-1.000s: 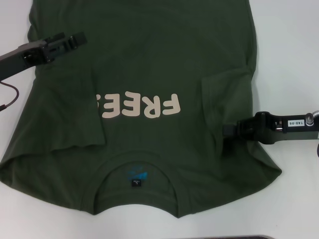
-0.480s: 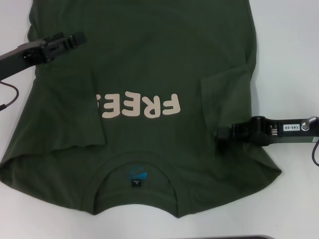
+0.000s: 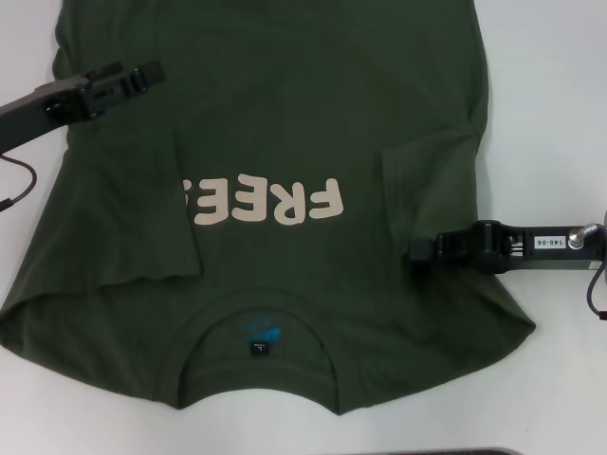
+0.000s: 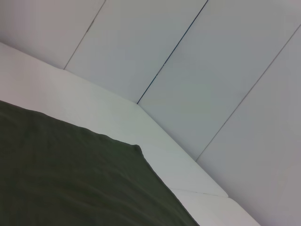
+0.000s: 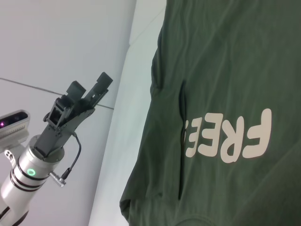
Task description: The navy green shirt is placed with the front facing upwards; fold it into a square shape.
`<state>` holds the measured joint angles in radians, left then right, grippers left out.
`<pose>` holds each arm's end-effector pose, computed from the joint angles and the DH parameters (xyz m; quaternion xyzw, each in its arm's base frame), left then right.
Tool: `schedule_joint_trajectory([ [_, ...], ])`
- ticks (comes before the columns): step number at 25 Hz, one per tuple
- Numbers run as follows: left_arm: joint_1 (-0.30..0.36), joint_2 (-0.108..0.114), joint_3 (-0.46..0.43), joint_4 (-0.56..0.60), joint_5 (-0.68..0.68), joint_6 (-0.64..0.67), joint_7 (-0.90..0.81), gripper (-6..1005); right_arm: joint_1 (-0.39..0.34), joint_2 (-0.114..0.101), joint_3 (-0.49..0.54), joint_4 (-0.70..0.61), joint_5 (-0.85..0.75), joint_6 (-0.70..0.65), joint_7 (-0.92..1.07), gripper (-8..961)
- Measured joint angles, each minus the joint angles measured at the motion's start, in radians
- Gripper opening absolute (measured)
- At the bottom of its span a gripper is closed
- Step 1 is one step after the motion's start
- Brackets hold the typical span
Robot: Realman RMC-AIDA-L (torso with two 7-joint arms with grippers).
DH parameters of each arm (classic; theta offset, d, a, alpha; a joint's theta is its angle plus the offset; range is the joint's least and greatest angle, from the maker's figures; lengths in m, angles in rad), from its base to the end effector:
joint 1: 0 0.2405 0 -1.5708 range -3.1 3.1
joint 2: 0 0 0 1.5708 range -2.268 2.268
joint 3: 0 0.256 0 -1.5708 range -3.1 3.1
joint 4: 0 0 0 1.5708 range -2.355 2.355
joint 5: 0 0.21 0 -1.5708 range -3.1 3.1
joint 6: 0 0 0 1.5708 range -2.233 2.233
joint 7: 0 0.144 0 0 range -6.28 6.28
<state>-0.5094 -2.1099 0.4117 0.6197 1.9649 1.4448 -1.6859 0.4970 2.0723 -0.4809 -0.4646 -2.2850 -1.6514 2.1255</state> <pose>-0.2911 0.3413 0.0212 -0.8056 -0.4297 -0.3495 0.2103 0.3002 0.2748 -0.0283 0.7381 -0.6339 -0.2266 0.0447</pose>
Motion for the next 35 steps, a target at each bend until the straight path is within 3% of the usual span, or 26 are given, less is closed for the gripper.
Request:
schedule_joint_trajectory([
  [25,-0.006,-0.002,-0.001,0.0,-0.009,0.0,0.002,904,0.005,0.001,-0.015,0.009,0.029,-0.015,-0.086,72],
  [32,-0.011,0.0,-0.001,0.0,-0.009,0.0,0.002,904,-0.001,-0.012,-0.019,0.016,0.03,-0.042,-0.068,100],
  [35,-0.012,0.0,-0.001,0.0,-0.009,0.0,0.002,904,-0.005,-0.017,-0.007,0.009,0.041,-0.085,-0.084,167],
])
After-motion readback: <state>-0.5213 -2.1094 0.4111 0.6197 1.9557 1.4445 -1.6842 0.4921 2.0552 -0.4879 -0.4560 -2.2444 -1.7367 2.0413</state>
